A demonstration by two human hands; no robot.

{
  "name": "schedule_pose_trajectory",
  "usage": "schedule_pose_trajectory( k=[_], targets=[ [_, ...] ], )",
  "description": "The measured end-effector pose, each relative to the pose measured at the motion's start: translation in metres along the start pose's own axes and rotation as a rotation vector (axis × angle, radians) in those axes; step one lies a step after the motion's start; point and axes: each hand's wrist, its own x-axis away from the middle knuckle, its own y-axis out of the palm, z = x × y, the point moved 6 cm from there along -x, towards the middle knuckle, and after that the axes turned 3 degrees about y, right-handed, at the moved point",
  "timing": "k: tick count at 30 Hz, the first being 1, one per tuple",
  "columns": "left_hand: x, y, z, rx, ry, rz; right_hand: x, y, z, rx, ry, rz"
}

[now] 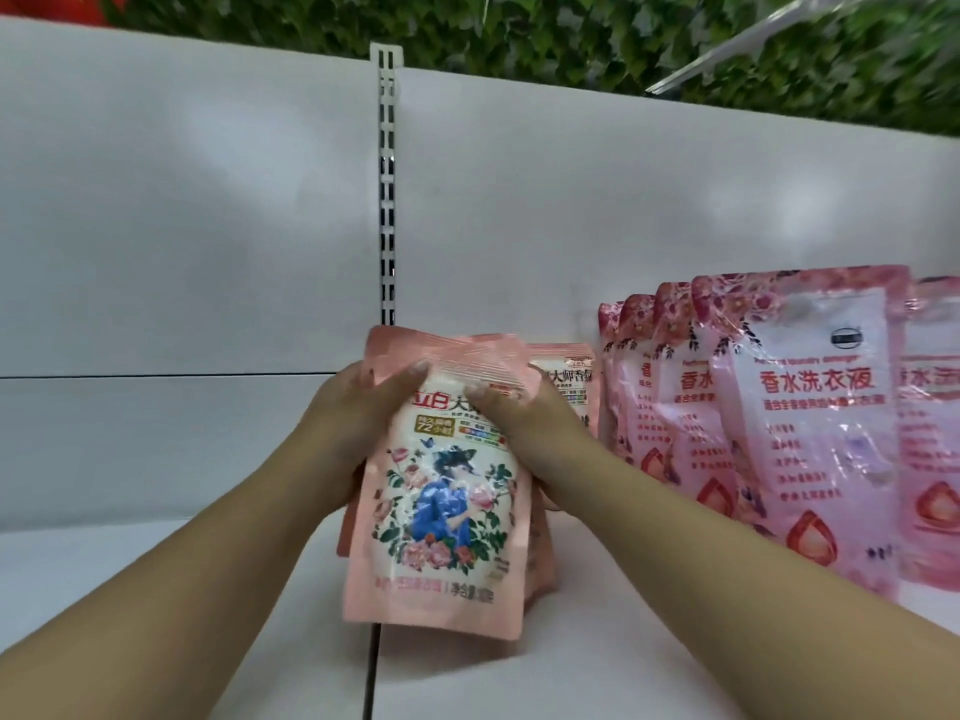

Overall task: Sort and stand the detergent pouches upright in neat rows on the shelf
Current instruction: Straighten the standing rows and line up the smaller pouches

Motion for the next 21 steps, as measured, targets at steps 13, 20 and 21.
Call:
schedule_pose_trajectory(
  k=[13, 20, 21],
  targets=[
    [-0.004, -0.023, -0.001, -0.123, 0.012, 0.23, -0.041, -0.043, 0.086, 0.773, 0.286, 0.117],
    [-0.004, -0.025, -0.004, -0.105, 0.014, 0.242, -0.032, -0.052, 0.085, 0.825, 0.349, 0.145],
    [-0.004, -0.025, -0.004, -0.104, 0.01, 0.242, -0.031, -0.051, 0.085, 0.83, 0.355, 0.137]
  ],
)
